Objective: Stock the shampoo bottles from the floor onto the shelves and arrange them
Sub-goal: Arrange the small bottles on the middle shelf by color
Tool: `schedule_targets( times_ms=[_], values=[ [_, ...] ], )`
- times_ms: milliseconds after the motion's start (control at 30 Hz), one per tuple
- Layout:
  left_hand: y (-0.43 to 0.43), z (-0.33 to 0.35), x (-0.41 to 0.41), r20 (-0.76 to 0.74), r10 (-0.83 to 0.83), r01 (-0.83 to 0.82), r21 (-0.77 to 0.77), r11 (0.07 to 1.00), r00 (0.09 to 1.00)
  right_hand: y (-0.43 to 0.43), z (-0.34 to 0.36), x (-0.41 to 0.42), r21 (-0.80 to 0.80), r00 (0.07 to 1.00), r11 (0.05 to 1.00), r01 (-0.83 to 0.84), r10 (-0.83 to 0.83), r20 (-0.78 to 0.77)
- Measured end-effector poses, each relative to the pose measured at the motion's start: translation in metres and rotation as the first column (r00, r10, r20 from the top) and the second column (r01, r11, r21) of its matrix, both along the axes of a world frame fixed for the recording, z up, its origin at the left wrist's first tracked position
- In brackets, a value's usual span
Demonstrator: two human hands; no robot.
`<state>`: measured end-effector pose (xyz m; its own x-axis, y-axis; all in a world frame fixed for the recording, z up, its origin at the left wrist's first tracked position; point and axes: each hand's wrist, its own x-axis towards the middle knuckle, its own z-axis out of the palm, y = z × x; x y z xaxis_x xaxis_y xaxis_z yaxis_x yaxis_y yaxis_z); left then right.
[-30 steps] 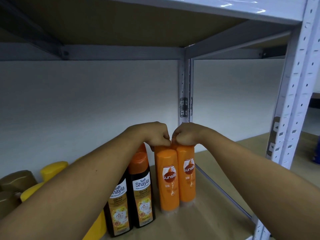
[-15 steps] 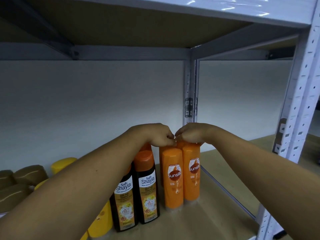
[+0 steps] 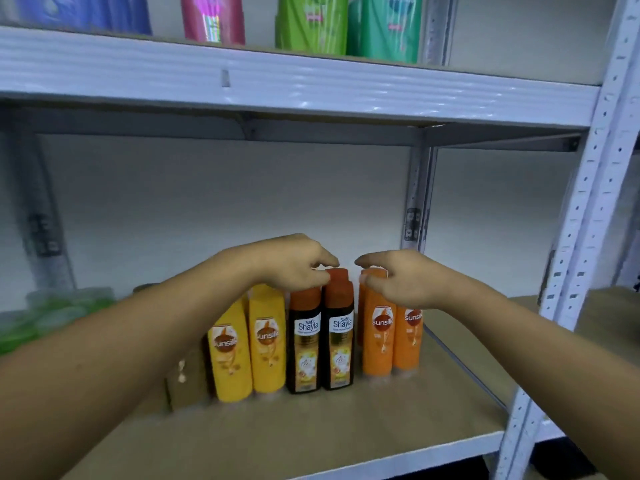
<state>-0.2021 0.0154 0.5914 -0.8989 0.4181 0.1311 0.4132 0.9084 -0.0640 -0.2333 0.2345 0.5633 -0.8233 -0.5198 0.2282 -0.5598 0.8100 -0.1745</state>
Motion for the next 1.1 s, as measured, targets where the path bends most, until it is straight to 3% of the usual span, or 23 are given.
schedule_targets(
  times_ms=[267,600,1100],
  values=[
    [-0.078,0.0,0.109,-0.005,0.157,-0.157,-0.105,0.982,0.988,-0.052,0.004,0.079,0.074,0.992,0.99,-0.124,0.126,-0.03],
    [-0.12,-0.018,0.197,0.0,0.277,-0.277,-0.059,0.959,0.961,-0.094,0.0,0.144,0.145,0.98,0.97,-0.197,0.196,0.02],
    [-0.136,-0.037,0.194,-0.008,0.269,-0.268,0.058,0.962,0.963,-0.092,0.001,0.159,0.205,0.985,0.964,-0.168,0.172,-0.002]
  ],
)
